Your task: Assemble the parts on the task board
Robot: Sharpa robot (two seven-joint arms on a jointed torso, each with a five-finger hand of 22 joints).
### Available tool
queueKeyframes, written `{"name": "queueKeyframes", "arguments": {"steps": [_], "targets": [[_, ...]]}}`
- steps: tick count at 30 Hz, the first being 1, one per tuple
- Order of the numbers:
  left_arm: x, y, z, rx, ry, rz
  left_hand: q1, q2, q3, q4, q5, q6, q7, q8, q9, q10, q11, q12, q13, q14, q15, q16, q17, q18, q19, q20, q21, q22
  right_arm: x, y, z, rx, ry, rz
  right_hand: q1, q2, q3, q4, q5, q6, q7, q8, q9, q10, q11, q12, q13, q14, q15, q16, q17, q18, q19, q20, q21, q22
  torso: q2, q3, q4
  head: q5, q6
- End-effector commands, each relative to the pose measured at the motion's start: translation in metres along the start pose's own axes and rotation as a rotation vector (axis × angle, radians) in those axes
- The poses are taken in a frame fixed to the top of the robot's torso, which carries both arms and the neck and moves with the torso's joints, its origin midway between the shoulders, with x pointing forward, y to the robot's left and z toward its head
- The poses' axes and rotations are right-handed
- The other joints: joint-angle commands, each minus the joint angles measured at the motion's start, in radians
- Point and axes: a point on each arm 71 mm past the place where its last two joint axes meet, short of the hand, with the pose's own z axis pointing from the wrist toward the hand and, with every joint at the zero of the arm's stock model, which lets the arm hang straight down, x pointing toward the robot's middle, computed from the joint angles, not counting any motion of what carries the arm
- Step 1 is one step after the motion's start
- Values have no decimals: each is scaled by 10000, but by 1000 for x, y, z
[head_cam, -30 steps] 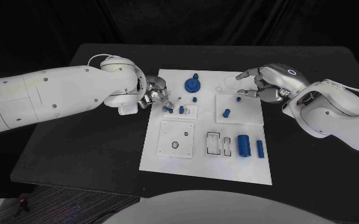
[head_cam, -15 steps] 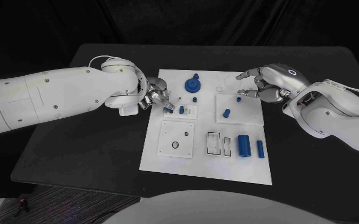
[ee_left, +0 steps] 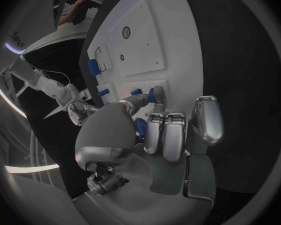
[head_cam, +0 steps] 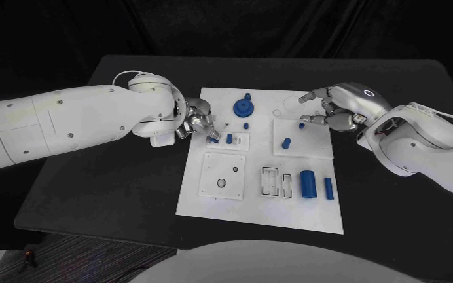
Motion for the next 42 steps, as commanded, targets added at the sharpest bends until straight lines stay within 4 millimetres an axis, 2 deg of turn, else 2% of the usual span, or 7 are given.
{"name": "queueKeyframes", "arguments": {"steps": [1, 16, 19, 20, 23, 30, 42], "targets": [[4, 0, 1, 94, 294, 50, -5, 73, 131, -92, 11, -7, -85, -67, 10, 1021, -26, -12, 2579, 1056, 0, 27, 2634, 91, -57, -4, -72, 1031, 1, -1, -1, 164, 47, -4, 59, 34, -1, -30, 36, -24, -12, -58, -9, -93, -11, -50, 1065, 600, 57, -43, 960, 143, -62, 19, -30, 1270, 10, 3, 3, -11, 1], [5, 1, 2, 22, 425, 112, -10, 46, 186, -159, -7, -24, -72, -75, 22, 993, -16, -45, 2545, 1056, 7, 27, 2634, 99, -86, 1, -113, 1020, 2, -2, -1, 184, 68, -3, 63, 42, 1, -36, 47, -29, -13, -68, -14, -97, -13, -57, 1057, 600, 54, -47, 956, 145, -64, 17, -44, 1267, 19, 4, 2, 10, 1], [5, 1, 2, 17, 428, 115, -276, 89, 128, -57, -801, -28, -49, -110, 31, 977, 13, -65, 2525, 1056, 41, 27, 2634, 98, -98, 31, -148, 1040, 2, -2, -1, 185, 66, -3, 63, 42, 1, -36, 47, -29, -13, -68, -14, -97, -13, -57, 1057, 600, 54, -47, 956, 145, -64, 17, -44, 1267, 18, 4, 7, 10, 1], [5, 1, 2, 14, 420, 111, -441, 127, -1, 45, -1384, -44, -34, -170, 6, 973, 32, -70, 2520, 1056, 53, 27, 2634, 103, -107, 46, -181, 1049, 2, -2, -1, 186, 68, -3, 63, 42, 1, -36, 47, -29, -13, -68, -14, -97, -13, -57, 1057, 600, 54, -47, 956, 145, -64, 17, -44, 1267, 19, 3, 11, 5, 1], [5, 1, 3, -2, 414, 103, -917, 146, -520, 475, -2452, -130, 61, -402, -139, 974, 110, -68, 2522, 1056, 115, 27, 2634, 106, -121, 94, -237, 1062, 2, -2, -1, 184, 70, -2, 68, 47, 3, -42, 51, -32, -12, -74, -17, -109, -14, -69, 1041, 597, 53, -59, 944, 147, -67, 16, -60, 1263, 18, 1, 13, 0, 1], [5, 4, 3, -128, 486, 124, -1796, 214, -1954, 1488, -3725, -107, 186, -802, -421, 946, 237, -97, 2493, 1056, 233, 27, 2634, 137, -172, 212, -405, 1087, 2, -2, -1, 182, 77, -1, 72, 48, 3, -45, 54, -32, -13, -76, -18, -111, -14, -72, 1036, 596, 53, -61, 942, 147, -67, 16, -63, 1263, 13, 4, 6, 9, 1], [5, 6, 4, -254, 449, 86, -1869, 423, -2807, 1917, -3779, 85, 87, -271, 125, 975, 164, -62, 2528, 1056, 183, 27, 2634, 135, -119, 189, -433, 1183, 2, -1, -1, 181, 95, -1, 75, 48, 4, -48, 57, -32, -13, -77, -18, -110, -14, -71, 1038, 594, 53, -69, 934, 148, -69, 16, -69, 1261, 18, 9, 11, 11, 1]]}}
